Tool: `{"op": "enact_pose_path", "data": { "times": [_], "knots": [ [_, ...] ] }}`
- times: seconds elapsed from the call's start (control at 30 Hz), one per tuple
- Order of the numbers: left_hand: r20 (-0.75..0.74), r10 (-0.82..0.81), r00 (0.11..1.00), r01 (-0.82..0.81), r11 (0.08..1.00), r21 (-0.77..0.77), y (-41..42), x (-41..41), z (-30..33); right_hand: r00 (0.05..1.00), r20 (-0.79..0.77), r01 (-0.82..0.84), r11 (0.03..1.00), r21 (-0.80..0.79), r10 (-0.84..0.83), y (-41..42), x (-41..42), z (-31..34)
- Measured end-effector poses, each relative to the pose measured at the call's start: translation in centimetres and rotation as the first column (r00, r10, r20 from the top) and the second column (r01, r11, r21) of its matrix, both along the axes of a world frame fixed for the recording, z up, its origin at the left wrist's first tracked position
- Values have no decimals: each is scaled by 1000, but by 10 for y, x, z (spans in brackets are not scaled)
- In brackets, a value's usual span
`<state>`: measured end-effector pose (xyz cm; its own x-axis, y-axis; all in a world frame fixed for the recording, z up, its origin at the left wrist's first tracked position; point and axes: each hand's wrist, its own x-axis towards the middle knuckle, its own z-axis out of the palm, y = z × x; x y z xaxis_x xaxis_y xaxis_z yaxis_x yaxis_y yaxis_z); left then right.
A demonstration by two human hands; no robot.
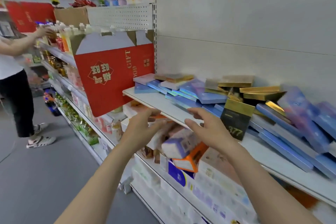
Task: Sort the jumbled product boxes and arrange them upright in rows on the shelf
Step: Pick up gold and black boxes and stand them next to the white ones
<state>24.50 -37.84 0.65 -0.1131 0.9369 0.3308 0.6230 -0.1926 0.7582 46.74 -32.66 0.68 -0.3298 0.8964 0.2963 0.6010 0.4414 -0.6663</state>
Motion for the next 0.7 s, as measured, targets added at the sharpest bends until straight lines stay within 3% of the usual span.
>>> {"op": "enact_pose_path", "data": {
  "times": [0.23, 0.5, 0.7],
  "knots": [
    [-80, -14, 997, 12, 1000, -26, 147, -75, 31, 998, -38, 60, 998, 19, -59, 148, -71, 33],
    [-8, -78, 997, 78, 996, -42, 275, -139, 12, 971, 5, 238, 971, 25, -238, 262, -129, 24],
    [15, -314, 949, 314, 948, -45, 364, -163, 1, 855, 284, 450, 893, 6, -433, 315, -159, 16]
  ]
}}
